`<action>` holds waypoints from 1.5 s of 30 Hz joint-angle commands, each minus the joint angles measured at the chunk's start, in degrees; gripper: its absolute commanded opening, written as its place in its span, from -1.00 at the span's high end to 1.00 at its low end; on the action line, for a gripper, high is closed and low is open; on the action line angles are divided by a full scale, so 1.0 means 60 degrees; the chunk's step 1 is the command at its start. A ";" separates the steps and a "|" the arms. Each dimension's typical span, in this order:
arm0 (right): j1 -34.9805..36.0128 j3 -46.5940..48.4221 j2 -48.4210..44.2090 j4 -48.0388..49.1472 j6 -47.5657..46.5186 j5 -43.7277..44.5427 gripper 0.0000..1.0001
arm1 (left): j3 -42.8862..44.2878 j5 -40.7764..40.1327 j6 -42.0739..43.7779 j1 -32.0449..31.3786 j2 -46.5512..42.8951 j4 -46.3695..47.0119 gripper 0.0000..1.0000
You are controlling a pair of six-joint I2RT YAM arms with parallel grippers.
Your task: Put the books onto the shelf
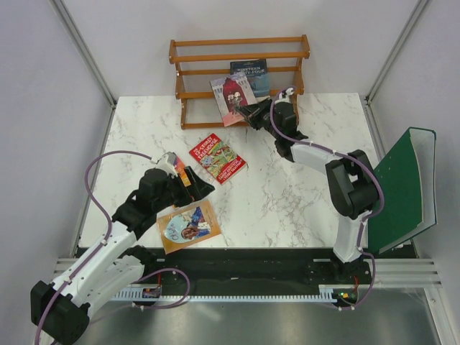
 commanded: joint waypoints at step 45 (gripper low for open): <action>-0.1451 0.7555 0.4386 -0.3927 0.0332 0.0793 0.12 | -0.0102 0.0259 0.0669 -0.0015 -0.0398 -0.0240 -0.98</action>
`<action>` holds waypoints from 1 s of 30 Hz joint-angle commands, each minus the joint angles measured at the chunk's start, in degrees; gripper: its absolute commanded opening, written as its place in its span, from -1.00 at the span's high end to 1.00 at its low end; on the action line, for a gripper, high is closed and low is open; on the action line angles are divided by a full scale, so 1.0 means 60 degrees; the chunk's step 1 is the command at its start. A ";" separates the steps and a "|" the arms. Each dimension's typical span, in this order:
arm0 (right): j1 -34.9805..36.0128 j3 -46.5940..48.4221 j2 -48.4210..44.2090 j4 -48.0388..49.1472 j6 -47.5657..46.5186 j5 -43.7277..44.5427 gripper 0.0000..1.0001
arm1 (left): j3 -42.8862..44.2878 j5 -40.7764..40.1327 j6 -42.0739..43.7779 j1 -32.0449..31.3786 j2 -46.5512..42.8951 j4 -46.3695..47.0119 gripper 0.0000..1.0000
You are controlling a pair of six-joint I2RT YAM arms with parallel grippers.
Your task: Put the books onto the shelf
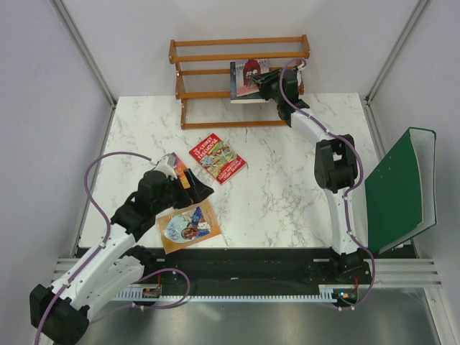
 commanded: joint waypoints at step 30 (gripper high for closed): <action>-0.0108 -0.0413 -0.2161 -0.3756 -0.3575 0.0450 -0.92 | -0.0289 0.0457 0.0158 -0.0015 -0.0697 0.0074 -0.96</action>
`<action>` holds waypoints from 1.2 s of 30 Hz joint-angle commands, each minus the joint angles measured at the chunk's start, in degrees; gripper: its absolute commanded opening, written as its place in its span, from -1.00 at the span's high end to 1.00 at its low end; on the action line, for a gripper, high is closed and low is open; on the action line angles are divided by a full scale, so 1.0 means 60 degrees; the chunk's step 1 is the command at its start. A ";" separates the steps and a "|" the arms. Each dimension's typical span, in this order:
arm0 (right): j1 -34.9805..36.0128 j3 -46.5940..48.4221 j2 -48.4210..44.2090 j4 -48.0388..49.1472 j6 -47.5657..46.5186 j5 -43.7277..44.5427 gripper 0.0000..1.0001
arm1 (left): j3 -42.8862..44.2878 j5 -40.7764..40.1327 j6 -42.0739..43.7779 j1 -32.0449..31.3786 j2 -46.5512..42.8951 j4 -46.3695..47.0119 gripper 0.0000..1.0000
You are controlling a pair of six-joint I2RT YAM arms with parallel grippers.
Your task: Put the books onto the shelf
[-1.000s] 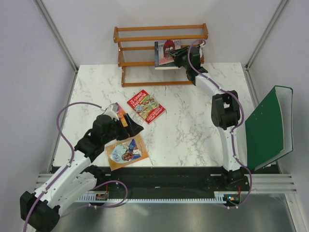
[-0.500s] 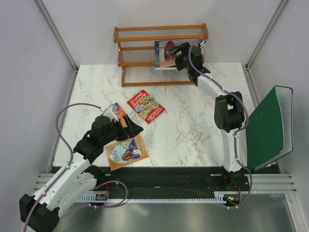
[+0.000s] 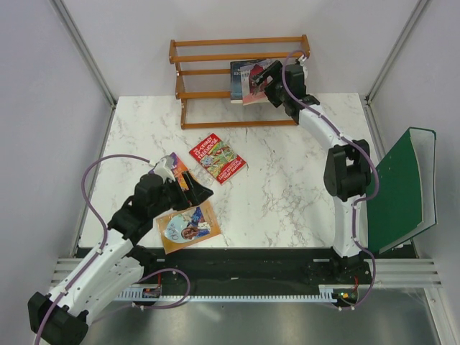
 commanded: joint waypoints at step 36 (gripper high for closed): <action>-0.0163 -0.1168 -0.2188 -0.1828 -0.2565 0.1275 -0.64 | -0.0550 0.0565 0.0073 -0.0030 0.0066 0.0484 -0.94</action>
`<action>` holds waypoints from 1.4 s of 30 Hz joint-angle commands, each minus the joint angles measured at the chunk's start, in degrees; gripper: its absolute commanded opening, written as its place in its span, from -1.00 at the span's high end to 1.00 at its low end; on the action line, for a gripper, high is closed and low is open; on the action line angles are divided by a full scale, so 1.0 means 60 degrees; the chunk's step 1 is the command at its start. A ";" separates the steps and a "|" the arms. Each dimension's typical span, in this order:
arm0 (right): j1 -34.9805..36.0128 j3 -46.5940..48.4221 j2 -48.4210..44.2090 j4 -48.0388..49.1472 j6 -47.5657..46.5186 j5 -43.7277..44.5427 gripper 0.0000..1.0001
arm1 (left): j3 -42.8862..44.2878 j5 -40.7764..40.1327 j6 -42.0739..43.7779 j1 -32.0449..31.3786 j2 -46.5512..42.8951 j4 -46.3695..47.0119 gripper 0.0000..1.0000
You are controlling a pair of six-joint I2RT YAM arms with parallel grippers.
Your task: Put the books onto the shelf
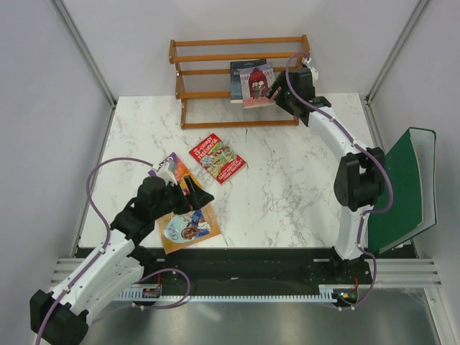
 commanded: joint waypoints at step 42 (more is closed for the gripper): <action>-0.0035 0.0572 -0.0122 0.0690 -0.0152 0.0434 -0.15 | -0.0138 0.0343 0.0352 -0.0030 0.0263 0.0437 -0.93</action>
